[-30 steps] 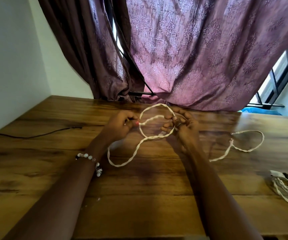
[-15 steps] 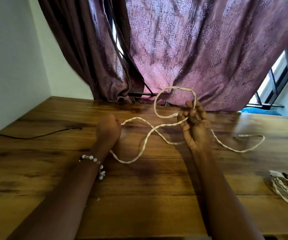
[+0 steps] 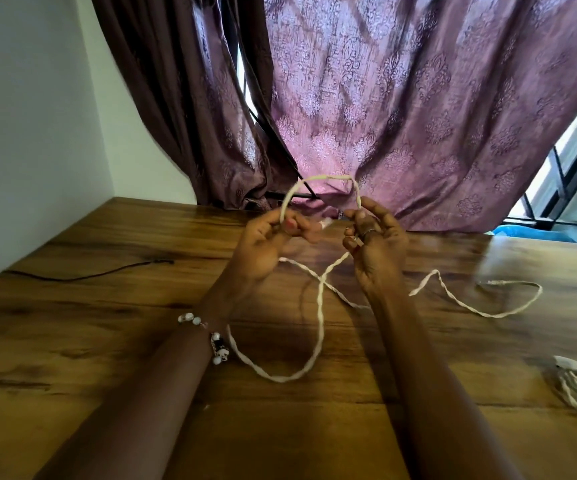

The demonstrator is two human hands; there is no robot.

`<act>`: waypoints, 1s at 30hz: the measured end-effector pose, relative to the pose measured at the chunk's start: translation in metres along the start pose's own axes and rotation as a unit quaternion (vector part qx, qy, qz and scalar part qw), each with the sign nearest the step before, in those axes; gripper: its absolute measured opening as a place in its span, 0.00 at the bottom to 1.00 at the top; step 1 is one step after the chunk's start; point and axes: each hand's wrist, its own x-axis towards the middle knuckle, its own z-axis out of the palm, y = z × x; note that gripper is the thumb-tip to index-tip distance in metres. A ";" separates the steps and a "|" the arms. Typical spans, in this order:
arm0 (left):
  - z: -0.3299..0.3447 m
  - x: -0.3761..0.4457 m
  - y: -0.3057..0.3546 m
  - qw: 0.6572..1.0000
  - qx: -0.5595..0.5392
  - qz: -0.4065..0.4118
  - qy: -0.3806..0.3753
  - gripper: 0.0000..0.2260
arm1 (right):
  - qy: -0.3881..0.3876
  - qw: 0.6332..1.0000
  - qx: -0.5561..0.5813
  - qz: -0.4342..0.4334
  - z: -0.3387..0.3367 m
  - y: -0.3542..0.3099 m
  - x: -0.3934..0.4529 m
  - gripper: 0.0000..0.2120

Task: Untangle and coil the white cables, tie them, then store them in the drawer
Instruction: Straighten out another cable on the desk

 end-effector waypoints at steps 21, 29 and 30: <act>-0.034 0.007 0.019 0.989 -0.089 -0.016 0.114 0.21 | -0.305 0.430 -0.836 -0.154 0.036 0.004 -0.030 0.15; -0.038 0.004 -0.005 0.995 0.100 -0.009 0.018 0.27 | -0.383 0.463 -0.727 -0.332 0.038 0.001 -0.034 0.08; -0.037 0.004 -0.005 0.994 0.110 -0.015 0.013 0.27 | -0.375 0.496 -0.701 -0.350 0.037 0.003 -0.031 0.08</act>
